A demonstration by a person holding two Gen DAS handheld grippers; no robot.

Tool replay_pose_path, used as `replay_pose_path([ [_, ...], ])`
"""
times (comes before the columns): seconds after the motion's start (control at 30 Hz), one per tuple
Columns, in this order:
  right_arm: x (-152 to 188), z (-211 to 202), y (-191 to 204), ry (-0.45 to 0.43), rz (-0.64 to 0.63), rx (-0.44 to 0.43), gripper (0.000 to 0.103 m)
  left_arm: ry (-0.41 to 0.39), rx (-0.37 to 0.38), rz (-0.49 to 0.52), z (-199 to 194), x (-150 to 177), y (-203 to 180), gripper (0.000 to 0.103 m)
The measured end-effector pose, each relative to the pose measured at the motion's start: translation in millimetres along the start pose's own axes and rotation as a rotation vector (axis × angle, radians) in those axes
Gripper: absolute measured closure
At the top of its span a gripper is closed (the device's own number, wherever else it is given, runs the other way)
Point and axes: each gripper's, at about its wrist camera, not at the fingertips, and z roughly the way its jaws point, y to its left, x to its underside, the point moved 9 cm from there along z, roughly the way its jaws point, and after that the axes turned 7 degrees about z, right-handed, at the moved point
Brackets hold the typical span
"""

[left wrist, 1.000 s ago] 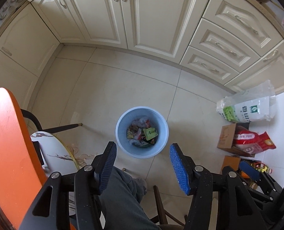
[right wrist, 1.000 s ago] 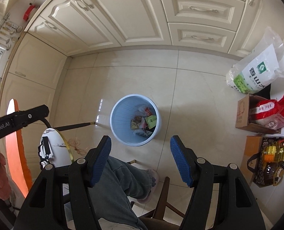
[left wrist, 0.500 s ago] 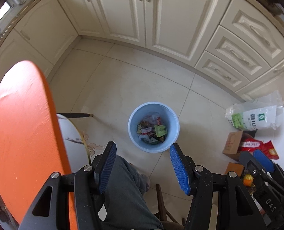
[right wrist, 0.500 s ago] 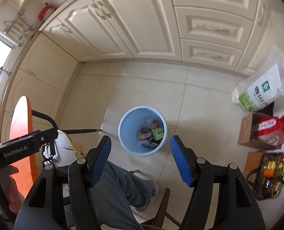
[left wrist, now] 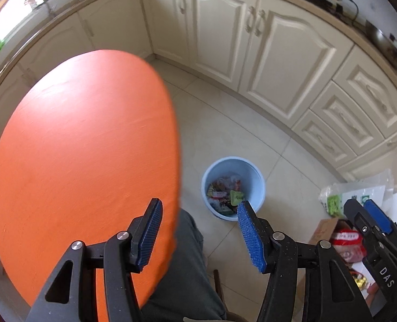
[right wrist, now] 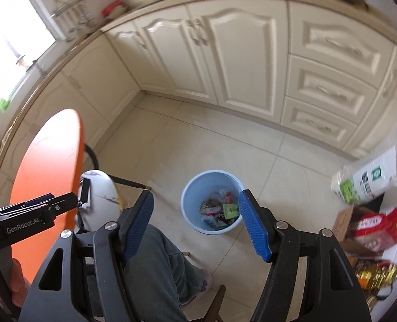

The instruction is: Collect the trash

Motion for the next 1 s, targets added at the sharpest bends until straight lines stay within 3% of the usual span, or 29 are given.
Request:
replay_pose_path([
  [0.13,11.2,-9.9,38.5,-0.023,-0.092,-0.036,0.025,-0.038,-0.038,-0.067,-28.6,36.5,38.3,0.049],
  [0.53,68.6,-21.8,163.3,-0.016,-0.333,-0.155,0.021,-0.12,-0.143,-0.295,-98.5,146.0,133.3,0.048],
  [0.77,110.9,-27.7,213.0,-0.025,-0.432,-0.189,0.021,-0.186,-0.166,-0.41,-132.8,204.3,165.3,0.048],
  [1.0,118.8,-53.4,227.6,-0.106,-0.46,-0.207,0.02,-0.247,-0.211,-0.432,-162.4,246.2,161.3,0.048],
])
